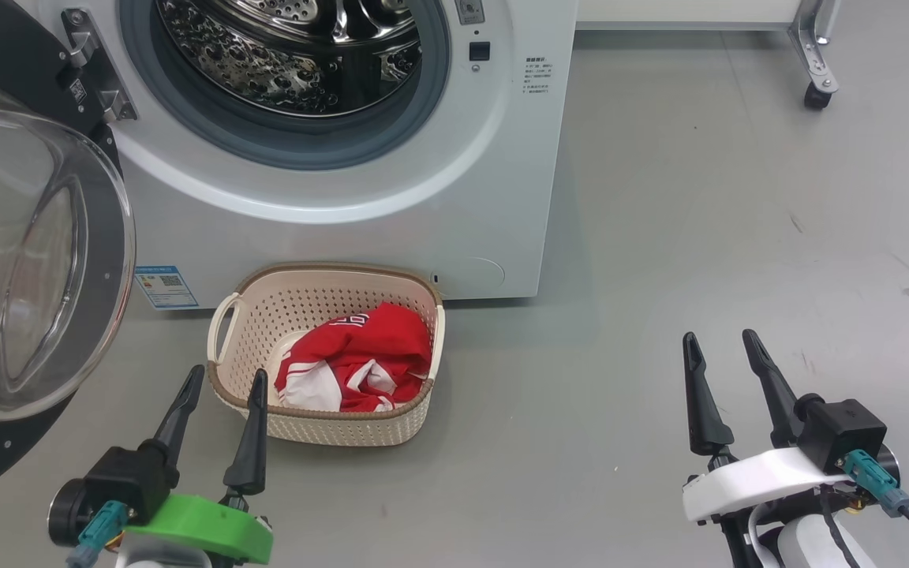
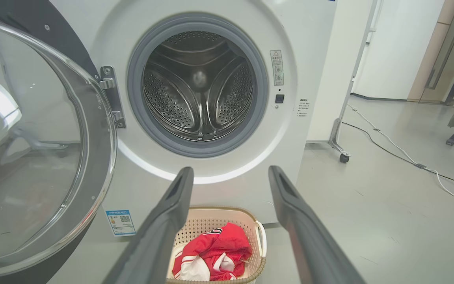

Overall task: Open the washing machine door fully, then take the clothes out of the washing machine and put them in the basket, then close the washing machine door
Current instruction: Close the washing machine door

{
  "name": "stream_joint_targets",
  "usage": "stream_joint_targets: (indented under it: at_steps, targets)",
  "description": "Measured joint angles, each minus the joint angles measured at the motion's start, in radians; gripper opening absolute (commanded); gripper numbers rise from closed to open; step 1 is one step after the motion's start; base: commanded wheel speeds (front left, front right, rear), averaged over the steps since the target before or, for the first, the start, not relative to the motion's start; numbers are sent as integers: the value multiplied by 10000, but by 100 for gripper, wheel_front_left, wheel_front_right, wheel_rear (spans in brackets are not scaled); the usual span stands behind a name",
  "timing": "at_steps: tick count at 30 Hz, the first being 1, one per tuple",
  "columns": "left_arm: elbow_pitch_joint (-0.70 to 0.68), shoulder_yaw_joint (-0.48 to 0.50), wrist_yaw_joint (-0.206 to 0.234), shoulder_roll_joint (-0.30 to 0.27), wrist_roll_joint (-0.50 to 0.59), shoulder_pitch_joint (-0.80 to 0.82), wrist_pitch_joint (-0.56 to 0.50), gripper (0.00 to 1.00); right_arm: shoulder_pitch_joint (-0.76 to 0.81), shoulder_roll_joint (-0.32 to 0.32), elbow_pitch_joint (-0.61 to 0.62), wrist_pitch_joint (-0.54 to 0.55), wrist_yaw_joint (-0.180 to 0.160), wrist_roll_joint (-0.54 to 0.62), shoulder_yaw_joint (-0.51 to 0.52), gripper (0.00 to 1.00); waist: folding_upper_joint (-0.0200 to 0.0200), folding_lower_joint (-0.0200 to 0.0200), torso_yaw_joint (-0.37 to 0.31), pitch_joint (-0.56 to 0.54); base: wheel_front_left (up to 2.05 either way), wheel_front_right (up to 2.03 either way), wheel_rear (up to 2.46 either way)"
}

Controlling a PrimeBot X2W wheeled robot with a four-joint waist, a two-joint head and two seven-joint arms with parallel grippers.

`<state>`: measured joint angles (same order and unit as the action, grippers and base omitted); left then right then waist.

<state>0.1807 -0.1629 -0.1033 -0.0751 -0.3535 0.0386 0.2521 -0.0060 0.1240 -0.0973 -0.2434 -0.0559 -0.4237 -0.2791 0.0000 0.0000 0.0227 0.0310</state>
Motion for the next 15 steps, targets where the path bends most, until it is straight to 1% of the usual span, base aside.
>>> stream_joint_targets:
  at_steps: [7, 15]
  targets:
    - [-21, 0, -6, -8, 0, 0, 0, 100, 0, -8, -8, 0, -6, -42, 0, 100, 0, 0, -14, 4, -22, 22, 0]
    - [-174, 29, -73, -19, 10, 0, 0, 100, 0, -10, -29, 0, -6, -44, 0, 100, 0, 0, 2, -14, 8, -8, 0]
